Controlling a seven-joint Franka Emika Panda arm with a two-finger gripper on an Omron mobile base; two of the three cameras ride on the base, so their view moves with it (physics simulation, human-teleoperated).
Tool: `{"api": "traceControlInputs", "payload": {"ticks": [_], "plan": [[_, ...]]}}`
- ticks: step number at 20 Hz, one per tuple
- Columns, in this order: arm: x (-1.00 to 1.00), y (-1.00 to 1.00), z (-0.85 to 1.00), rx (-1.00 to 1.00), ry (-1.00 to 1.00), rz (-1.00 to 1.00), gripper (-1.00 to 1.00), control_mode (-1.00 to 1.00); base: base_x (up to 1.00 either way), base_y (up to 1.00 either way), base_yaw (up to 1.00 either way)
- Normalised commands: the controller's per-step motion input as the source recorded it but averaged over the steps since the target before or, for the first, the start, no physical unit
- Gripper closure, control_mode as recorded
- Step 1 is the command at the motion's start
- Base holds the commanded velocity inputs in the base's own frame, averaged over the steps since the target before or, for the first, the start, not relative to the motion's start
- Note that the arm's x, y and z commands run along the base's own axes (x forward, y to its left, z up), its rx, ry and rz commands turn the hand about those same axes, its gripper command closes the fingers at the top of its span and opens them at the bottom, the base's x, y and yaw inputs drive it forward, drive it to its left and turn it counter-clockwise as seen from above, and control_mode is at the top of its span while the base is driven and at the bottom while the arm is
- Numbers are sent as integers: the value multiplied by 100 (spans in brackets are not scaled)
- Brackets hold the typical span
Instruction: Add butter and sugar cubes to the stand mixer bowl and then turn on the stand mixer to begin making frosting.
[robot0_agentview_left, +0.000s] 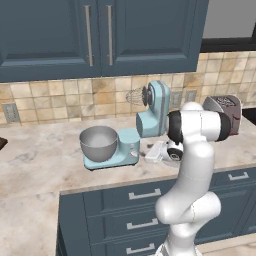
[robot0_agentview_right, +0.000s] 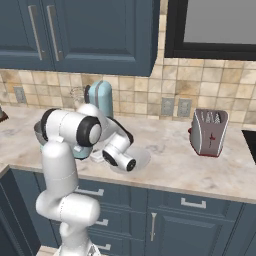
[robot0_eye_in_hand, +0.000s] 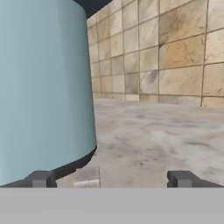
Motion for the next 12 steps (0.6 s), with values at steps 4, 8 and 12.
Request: {"api": "traceControlInputs", "payload": {"ticks": [4,8,12], "plan": [[26,2,-34,0,0,-1,-100,-100,0,0,0],[21,3,-46,0,0,0,-100,-100,0,0,0],[19,2,-54,0,0,0,-100,-100,0,0,0]]}}
